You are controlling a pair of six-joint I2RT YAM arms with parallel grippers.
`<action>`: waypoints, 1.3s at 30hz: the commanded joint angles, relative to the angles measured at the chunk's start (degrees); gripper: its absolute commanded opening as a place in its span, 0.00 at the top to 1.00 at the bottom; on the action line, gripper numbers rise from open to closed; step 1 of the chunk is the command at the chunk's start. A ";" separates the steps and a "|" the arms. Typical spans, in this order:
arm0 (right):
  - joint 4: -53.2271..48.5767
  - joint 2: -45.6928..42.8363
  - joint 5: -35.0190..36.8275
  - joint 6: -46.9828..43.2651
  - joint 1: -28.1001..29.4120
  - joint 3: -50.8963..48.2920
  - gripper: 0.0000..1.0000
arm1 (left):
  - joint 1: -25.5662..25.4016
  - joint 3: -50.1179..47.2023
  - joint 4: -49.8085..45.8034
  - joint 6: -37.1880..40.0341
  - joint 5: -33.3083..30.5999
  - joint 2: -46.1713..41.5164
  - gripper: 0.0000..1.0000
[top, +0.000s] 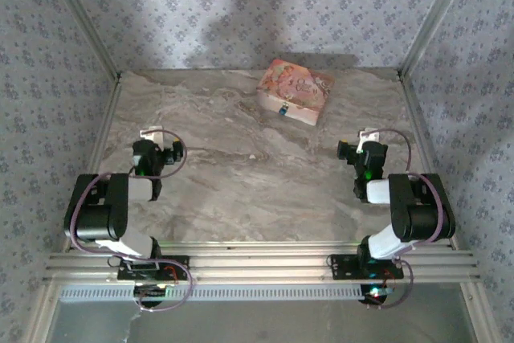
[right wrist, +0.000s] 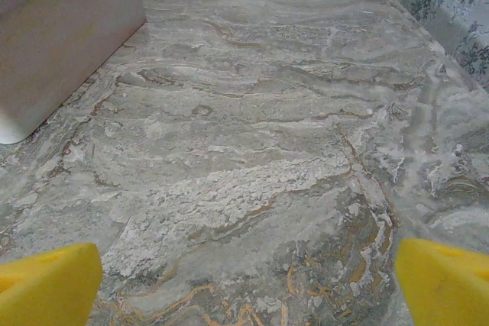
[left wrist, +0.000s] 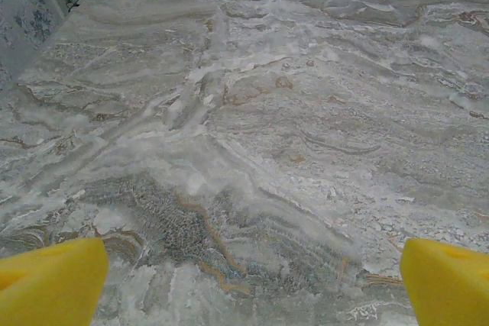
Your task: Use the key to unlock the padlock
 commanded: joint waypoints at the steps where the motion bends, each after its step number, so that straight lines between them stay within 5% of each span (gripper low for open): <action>1: 0.24 -0.04 -0.44 -0.89 -0.32 1.07 0.00 | 0.36 0.94 -0.15 -0.34 1.14 -0.07 0.02; 39: 0.13 -0.12 -0.71 -0.80 -0.47 1.24 0.00 | 1.88 1.36 -0.86 -1.35 3.35 0.10 0.02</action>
